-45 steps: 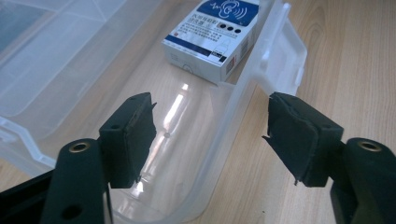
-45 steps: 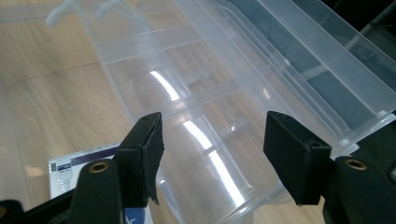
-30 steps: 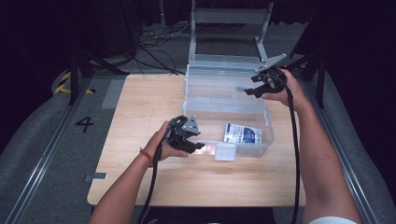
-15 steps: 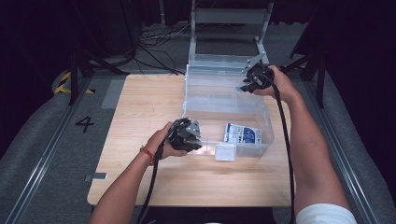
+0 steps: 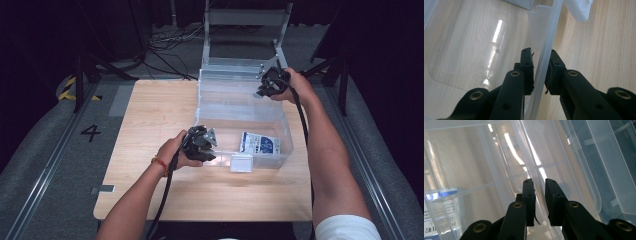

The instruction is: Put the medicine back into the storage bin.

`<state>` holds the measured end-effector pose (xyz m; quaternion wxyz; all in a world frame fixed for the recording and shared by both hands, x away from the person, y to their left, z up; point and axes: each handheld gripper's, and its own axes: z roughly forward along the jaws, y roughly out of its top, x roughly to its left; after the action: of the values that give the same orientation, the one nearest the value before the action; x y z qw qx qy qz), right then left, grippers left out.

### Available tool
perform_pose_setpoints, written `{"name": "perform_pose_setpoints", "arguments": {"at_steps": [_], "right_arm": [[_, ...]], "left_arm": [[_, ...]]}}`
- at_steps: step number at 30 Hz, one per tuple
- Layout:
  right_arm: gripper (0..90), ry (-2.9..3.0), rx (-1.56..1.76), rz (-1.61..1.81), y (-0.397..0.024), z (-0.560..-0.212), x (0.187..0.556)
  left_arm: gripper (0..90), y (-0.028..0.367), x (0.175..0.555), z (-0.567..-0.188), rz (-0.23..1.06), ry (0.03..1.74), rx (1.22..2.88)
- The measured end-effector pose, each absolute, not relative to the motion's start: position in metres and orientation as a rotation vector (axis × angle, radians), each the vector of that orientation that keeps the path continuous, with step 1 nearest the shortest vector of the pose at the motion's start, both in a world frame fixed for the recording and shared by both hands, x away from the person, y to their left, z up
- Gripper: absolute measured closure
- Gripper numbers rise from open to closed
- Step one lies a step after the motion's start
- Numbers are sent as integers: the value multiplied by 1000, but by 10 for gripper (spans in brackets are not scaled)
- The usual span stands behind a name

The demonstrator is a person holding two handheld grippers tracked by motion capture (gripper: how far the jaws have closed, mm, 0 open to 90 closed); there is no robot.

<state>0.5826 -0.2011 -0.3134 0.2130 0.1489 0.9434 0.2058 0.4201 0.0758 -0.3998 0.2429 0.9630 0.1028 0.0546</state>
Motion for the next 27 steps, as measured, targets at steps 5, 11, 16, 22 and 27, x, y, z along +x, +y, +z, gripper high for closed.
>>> {"name": "perform_pose_setpoints", "arguments": {"at_steps": [5, 11, 16, 22, 27], "right_arm": [[838, 2643, 413, 596, -202, -310, 582], [865, 2694, 385, 586, -201, -304, 580], [877, 2710, 348, 569, -200, -300, 579], [887, 2737, 316, 554, -198, -295, 575], [895, 2729, 303, 528, -198, -293, 568]], "left_arm": [[775, 76, 417, -402, 168, 303, 2608], [759, 76, 415, -403, 192, 310, 2614], [756, 76, 415, -403, 179, 321, 2614], [747, 77, 416, -403, 171, 328, 2610], [742, 78, 414, -404, 164, 342, 2591]]}}
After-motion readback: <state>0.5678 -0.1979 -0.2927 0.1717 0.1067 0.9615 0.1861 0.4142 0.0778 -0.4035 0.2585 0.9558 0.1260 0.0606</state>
